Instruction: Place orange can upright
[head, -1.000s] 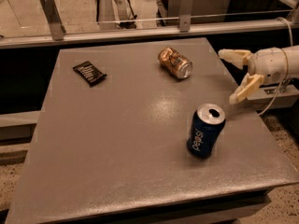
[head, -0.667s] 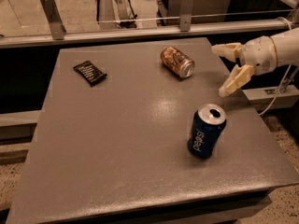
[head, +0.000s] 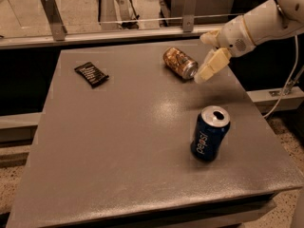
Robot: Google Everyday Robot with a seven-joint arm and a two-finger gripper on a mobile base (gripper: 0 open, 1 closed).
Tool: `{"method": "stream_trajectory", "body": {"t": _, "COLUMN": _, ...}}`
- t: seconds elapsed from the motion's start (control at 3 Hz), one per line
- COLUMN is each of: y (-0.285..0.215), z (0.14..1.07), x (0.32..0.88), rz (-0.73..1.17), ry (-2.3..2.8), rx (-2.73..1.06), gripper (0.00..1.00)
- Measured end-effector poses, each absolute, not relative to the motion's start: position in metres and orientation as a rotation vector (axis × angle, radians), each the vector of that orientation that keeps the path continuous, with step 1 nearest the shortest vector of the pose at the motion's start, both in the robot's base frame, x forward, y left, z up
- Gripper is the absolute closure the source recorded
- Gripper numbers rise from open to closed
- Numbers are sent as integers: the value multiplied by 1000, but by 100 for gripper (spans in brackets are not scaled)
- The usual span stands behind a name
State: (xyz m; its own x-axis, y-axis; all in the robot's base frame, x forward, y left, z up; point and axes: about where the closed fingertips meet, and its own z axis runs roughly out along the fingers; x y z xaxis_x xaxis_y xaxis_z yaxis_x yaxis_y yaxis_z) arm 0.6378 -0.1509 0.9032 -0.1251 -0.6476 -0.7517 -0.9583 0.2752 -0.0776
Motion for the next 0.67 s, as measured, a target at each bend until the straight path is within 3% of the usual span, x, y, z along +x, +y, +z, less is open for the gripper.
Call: {"method": "stream_trajectory", "body": {"t": 0.67, "y": -138, "z": 882, "x": 686, "rz": 296, "ry": 2131, "rx": -1370, "gripper": 0}}
